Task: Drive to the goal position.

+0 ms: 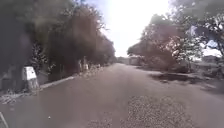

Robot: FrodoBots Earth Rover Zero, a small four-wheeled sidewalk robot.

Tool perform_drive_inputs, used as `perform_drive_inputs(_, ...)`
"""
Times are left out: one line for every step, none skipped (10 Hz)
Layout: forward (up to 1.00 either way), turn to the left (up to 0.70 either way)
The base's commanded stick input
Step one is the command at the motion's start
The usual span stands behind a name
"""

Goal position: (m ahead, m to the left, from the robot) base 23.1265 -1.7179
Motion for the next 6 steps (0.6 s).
perform_drive_inputs(0.5,0.0)
perform_drive_inputs(0.5,0.0)
perform_drive_inputs(0.5,0.0)
perform_drive_inputs(0.5,0.0)
perform_drive_inputs(0.5,0.0)
perform_drive_inputs(0.5,0.0)
